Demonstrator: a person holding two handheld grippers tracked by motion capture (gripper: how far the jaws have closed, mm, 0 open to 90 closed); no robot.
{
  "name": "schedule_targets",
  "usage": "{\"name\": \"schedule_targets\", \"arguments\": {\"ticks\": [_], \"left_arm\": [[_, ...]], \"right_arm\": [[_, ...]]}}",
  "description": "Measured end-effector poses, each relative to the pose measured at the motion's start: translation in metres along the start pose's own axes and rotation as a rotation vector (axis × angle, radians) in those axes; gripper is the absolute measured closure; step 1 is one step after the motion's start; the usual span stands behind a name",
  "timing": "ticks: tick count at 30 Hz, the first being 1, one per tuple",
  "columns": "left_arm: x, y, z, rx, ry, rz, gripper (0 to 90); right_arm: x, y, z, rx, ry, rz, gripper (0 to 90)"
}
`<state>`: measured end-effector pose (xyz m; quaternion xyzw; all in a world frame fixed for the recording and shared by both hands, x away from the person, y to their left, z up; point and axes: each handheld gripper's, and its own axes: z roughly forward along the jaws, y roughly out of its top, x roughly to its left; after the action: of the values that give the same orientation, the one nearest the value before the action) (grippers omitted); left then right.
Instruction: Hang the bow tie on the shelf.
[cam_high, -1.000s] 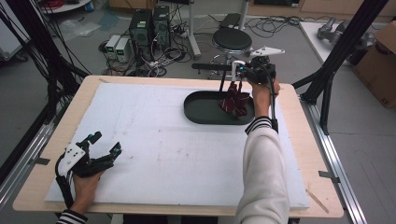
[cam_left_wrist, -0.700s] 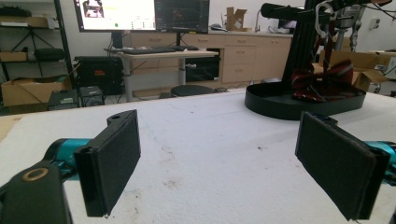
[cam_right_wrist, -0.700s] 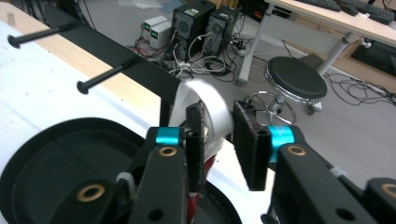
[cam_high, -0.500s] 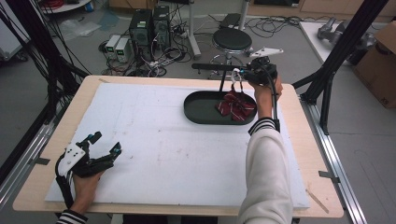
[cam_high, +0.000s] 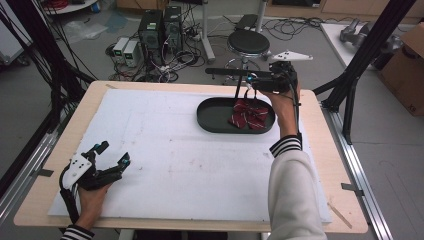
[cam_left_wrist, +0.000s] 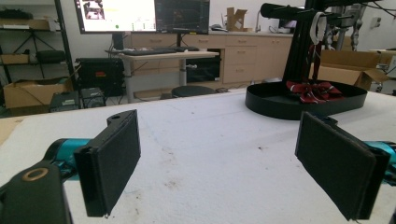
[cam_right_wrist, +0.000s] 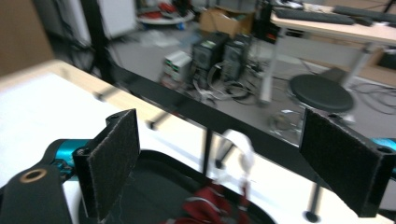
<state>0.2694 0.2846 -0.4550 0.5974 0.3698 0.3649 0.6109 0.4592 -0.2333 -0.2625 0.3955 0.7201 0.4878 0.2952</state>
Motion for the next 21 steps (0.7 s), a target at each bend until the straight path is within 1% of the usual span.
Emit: {"name": "schedule_targets", "arguments": {"ticks": [2, 4, 6, 7, 9, 10, 11, 12, 13, 16, 17, 19, 20, 21], "left_arm": [[0.000, 0.000, 0.000, 0.003, 0.000, -0.001, 14.5], [0.000, 0.000, 0.000, 0.001, 0.002, 0.001, 14.5], [0.000, 0.000, 0.000, 0.001, 0.002, 0.004, 14.5], [0.000, 0.000, 0.000, 0.000, 0.002, 0.004, 14.5], [0.000, 0.000, 0.000, -0.002, 0.002, 0.006, 14.5], [0.000, 0.000, 0.000, -0.003, 0.000, 0.006, 14.5], [0.000, 0.000, 0.000, -0.005, 0.001, 0.005, 14.5], [0.000, 0.000, -0.001, -0.006, 0.001, 0.003, 14.5], [-0.001, 0.000, -0.001, -0.007, 0.001, 0.004, 14.5], [-0.001, 0.000, -0.001, -0.007, 0.000, 0.004, 14.5], [0.000, 0.000, -0.001, -0.006, 0.000, 0.004, 14.5], [0.000, 0.000, -0.001, -0.005, 0.000, 0.005, 14.5], [0.000, 0.000, -0.001, -0.005, -0.001, 0.005, 14.5], [-0.001, 0.000, -0.001, -0.006, 0.000, 0.004, 14.5]], "right_arm": [[0.004, 0.002, -0.005, 0.011, 0.033, 0.042, 11.2], [0.008, 0.002, -0.009, 0.029, 0.073, 0.067, 11.2], [0.012, 0.002, -0.014, 0.019, 0.089, 0.072, 11.2], [0.014, 0.001, -0.017, -0.006, 0.097, 0.065, 11.2], [0.017, -0.003, -0.023, -0.029, 0.101, 0.066, 11.2], [0.018, -0.005, -0.026, -0.021, 0.103, 0.067, 11.2], [0.020, -0.009, -0.030, -0.022, 0.092, 0.063, 11.2], [0.021, -0.012, -0.034, -0.038, 0.085, 0.059, 11.2], [0.022, -0.016, -0.039, -0.046, 0.086, 0.065, 11.2], [0.026, -0.028, -0.051, -0.054, 0.079, 0.066, 11.1], [0.028, -0.031, -0.056, -0.039, 0.079, 0.070, 11.2], [0.032, -0.039, -0.065, -0.049, 0.078, 0.057, 11.2], [0.034, -0.043, -0.070, -0.052, 0.079, 0.059, 11.2], [0.036, -0.047, -0.074, -0.067, 0.077, 0.054, 11.2]]}}
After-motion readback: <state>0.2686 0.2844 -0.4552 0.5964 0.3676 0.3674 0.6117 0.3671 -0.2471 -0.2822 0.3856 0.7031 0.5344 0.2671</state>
